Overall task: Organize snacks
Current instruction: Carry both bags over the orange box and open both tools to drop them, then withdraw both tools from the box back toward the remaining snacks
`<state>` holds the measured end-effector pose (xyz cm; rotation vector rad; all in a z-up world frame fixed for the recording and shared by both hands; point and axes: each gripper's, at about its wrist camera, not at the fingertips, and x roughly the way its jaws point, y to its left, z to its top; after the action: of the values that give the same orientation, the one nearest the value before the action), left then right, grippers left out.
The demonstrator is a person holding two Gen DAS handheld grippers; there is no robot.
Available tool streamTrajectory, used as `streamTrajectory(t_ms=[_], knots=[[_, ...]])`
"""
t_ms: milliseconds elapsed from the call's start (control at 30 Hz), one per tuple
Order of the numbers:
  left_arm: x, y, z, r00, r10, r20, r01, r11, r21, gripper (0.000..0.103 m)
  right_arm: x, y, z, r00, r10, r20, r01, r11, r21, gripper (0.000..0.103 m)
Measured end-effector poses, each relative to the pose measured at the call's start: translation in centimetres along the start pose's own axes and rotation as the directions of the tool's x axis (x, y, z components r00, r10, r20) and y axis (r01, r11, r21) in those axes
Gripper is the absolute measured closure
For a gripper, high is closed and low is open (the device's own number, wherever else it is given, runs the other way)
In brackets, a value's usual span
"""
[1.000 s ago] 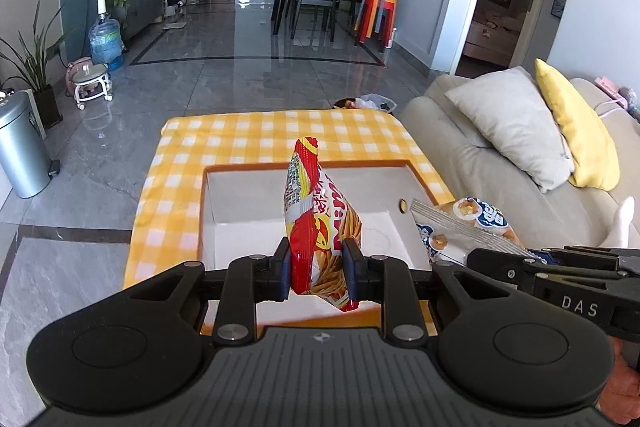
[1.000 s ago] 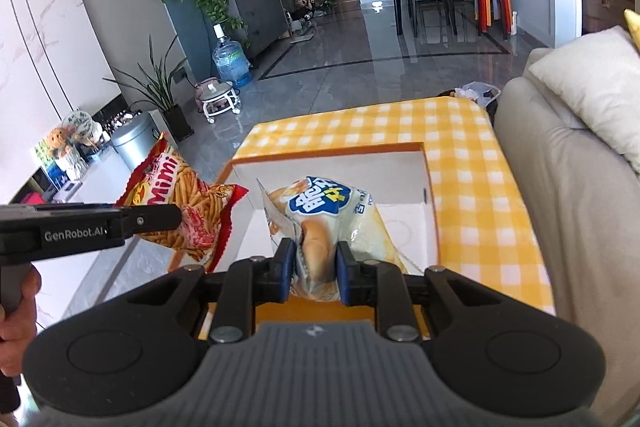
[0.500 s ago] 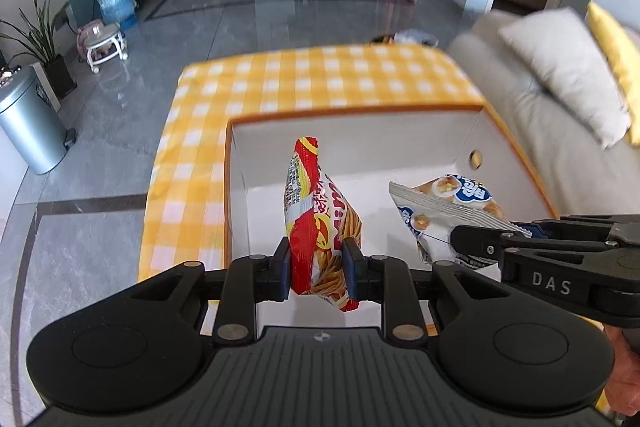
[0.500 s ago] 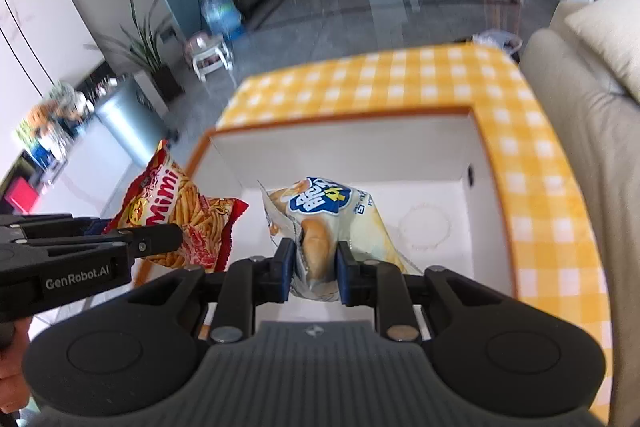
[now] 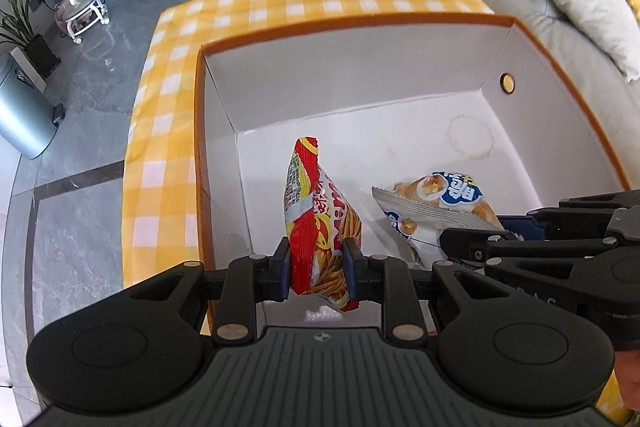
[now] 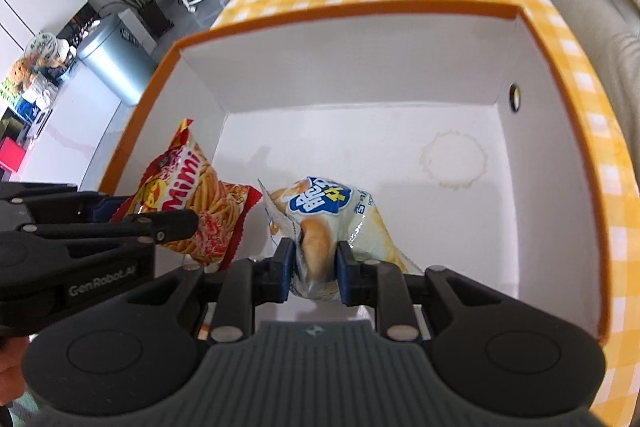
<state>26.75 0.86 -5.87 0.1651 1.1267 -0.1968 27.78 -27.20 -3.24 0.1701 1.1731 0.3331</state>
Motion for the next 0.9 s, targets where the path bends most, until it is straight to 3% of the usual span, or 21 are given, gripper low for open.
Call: streamTrajectory(t_ms=[233,567,633,900], knots=[[0.8,-0.2,0.2,0.999,0.016,-0.037,-0.015,1.000,0.026,0.075,1.3,0.2,-0.1,0.998,0.009,-0.061,-0.009,1.000,0.011,0.083],[0.3,-0.3,0.4,0.998,0.042,-0.043,-0.041,0.998,0.037,0.073,1.4,0.3,0.3,0.997,-0.005,-0.071,0.007,1.000,0.027,0.074],[-0.1,-0.3,0.5,0.998,0.048,-0.034,-0.047,0.998,0.038,0.069,1.0,0.2,0.2,0.998,-0.010,-0.067,0.012,1.000,0.023,0.074],[-2.6,-0.5,0.3,0.998,0.060,0.023,-0.061,0.998,0.033,0.052,-0.7,0.6,0.4,0.997,-0.050,-0.051,0.050,0.999,0.002,0.056]])
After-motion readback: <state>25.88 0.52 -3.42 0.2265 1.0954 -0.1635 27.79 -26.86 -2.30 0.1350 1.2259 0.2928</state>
